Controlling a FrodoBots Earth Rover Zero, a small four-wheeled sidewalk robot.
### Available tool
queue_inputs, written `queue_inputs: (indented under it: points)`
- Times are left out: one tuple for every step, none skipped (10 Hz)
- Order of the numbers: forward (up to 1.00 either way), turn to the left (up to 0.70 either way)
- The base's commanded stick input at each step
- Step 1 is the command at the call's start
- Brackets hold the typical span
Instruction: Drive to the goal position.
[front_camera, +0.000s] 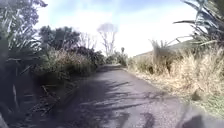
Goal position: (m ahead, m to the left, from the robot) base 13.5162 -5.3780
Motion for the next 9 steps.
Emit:
queue_inputs:
  points:
    - [0.45,0.00]
    - [0.45,0.00]
    - [0.45,0.00]
    - [0.45,0.00]
    - [0.45,0.00]
    - [0.45,0.00]
    - [0.45,0.00]
    - [0.45,0.00]
    - [0.45,0.00]
